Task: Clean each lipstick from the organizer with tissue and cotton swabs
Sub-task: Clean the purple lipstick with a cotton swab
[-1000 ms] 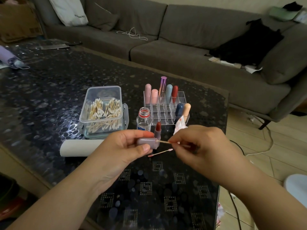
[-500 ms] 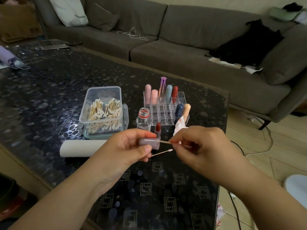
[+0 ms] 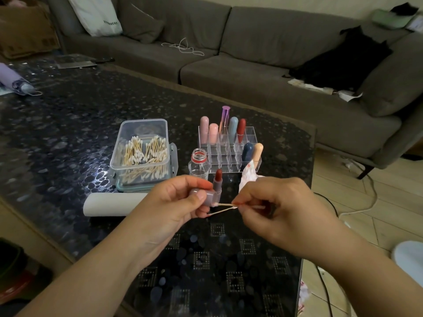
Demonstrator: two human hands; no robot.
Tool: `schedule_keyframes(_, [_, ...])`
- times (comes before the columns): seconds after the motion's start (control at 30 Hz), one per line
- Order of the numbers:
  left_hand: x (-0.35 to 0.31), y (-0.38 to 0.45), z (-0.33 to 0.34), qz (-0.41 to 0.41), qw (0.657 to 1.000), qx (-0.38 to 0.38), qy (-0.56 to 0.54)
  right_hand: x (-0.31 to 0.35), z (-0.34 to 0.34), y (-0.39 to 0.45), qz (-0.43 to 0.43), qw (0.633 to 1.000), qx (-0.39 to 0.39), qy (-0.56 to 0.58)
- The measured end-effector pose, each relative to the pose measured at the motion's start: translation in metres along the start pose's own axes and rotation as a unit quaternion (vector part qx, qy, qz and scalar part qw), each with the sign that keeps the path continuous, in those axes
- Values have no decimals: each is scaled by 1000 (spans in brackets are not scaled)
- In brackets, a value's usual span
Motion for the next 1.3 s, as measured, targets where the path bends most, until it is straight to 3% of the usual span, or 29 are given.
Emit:
schedule_keyframes(0.2, [-1, 1, -1, 6, 1000, -5, 0, -8, -1, 2, 37, 998, -28, -39])
schedule_keyframes(0.37, [6, 6, -17, 11, 996, -68, 61, -31, 16, -4, 143, 988, 42, 36])
schedule_keyframes(0.5, [8, 12, -29, 35, 985, -111, 124, -63, 35, -14, 229, 968, 108, 4])
schedule_keyframes(0.67, [5, 13, -28, 67, 962, -121, 235, -72, 65, -13, 198, 966, 145, -75])
schedule_keyframes(0.77, [5, 15, -28, 71, 963, -121, 232, -74, 79, -12, 191, 960, 179, -99])
schedule_keyframes(0.83, [7, 17, -27, 57, 971, -118, 199, -75, 77, -8, 205, 961, 160, -94])
schedule_keyframes(1.0, [14, 20, -23, 28, 991, -109, 69, -81, 55, 5, 293, 956, -14, 27])
schedule_keyframes(1.3, [27, 21, -22, -23, 992, -115, 46, -81, 79, 18, 324, 927, -24, 190])
Point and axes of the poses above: each hand's wrist, its own y-axis towards the middle knuckle, its own z-axis out of the palm, x = y × z, the point moved 9 cm from there along y, towards the middle knuckle, and after that the axes turned 3 degrees about -x, right-handed, at the moved point
